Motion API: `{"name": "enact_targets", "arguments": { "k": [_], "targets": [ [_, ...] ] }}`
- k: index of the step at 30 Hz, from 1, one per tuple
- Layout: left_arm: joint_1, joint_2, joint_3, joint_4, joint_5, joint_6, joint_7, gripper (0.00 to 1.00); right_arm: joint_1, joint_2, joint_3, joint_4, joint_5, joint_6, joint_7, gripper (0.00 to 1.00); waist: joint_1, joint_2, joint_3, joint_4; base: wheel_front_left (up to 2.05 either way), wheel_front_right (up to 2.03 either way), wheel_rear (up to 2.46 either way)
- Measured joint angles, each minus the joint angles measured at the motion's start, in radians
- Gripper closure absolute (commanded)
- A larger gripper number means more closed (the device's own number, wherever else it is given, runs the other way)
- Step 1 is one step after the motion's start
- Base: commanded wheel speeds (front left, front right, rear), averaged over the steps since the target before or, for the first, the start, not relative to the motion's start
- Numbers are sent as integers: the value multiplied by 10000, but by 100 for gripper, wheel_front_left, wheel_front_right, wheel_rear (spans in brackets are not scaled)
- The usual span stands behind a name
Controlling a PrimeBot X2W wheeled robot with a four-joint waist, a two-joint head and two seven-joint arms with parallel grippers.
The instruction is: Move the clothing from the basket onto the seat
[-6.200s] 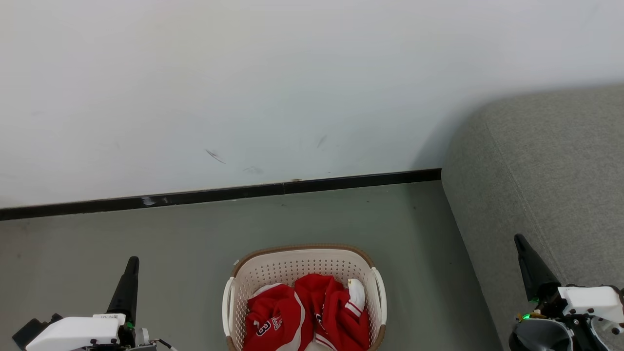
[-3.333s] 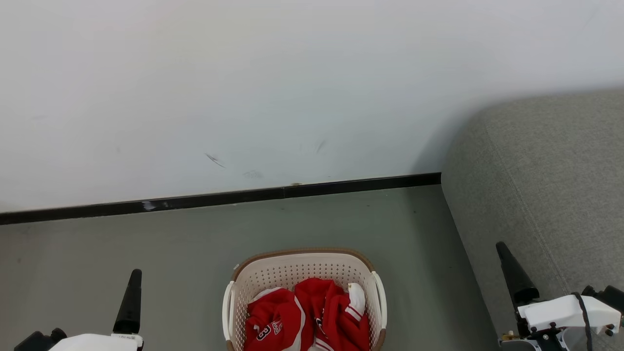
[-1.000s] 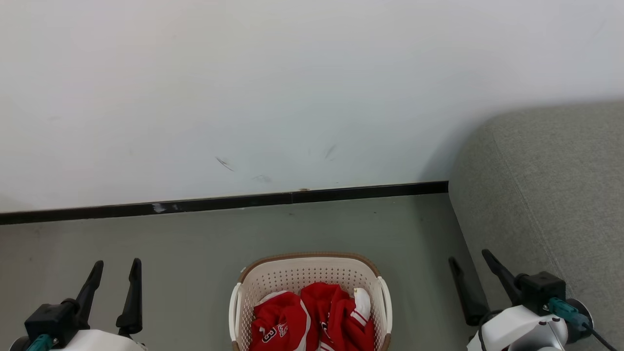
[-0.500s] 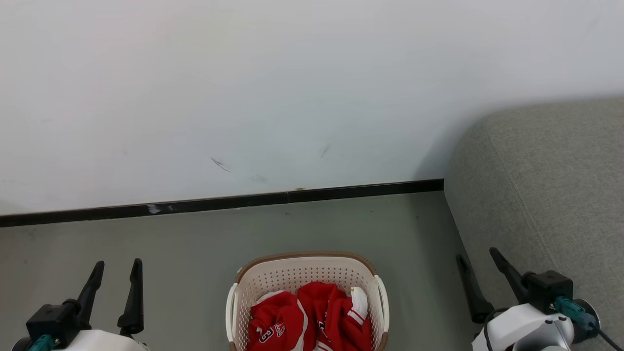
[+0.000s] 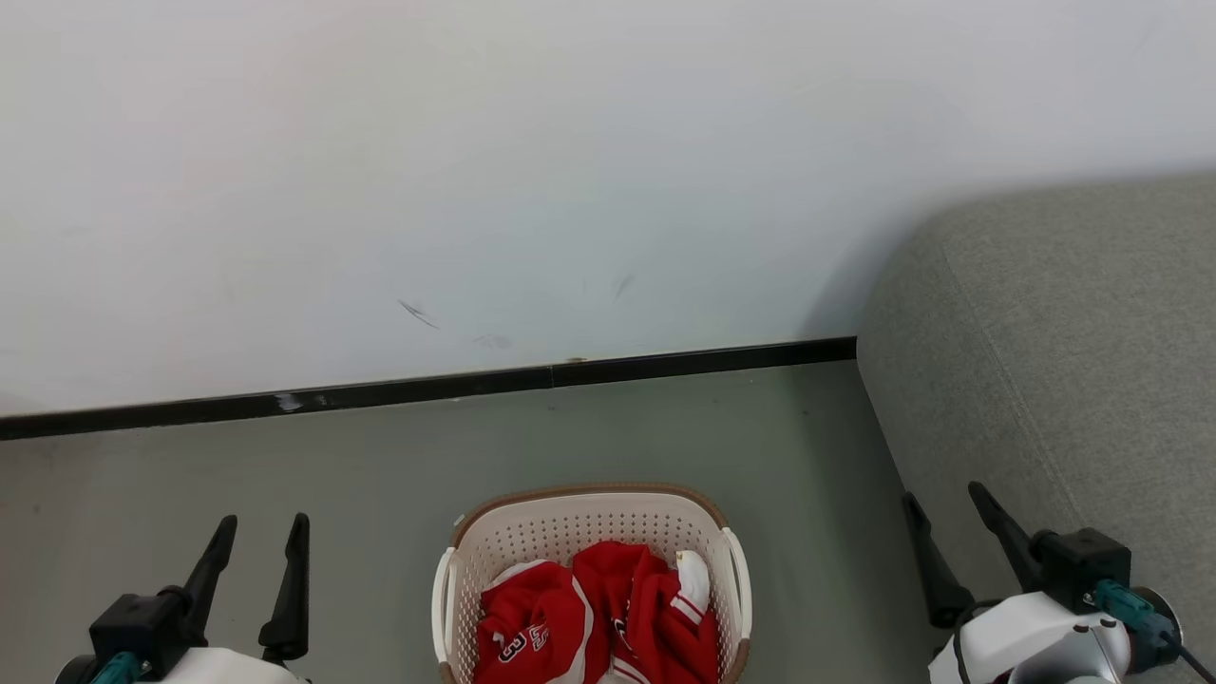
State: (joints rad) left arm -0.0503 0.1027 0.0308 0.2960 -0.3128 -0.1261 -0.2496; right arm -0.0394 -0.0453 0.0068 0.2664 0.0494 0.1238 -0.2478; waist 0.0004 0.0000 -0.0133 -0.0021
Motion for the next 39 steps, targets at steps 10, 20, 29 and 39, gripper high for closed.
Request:
{"name": "enact_targets", "arguments": {
  "k": [10,20,29,39],
  "targets": [
    [-7,25,-924,209,-105,0,0,0,405,23,-217,-35,-88,2,0,0,-1,0,279,-208,0,0,0],
    [-100,263,-1528,418,-259,0,0,0,568,40,-334,-259,-128,2,0,0,0,0,800,-399,0,0,0],
    [-640,380,-1912,435,-658,0,0,0,555,46,-213,-512,-121,2,0,0,-1,0,1463,-597,0,0,0],
    [-1228,658,-2571,489,-830,0,0,0,131,46,42,-761,105,2,0,0,-1,0,2415,-856,0,0,0]
  ]
}}
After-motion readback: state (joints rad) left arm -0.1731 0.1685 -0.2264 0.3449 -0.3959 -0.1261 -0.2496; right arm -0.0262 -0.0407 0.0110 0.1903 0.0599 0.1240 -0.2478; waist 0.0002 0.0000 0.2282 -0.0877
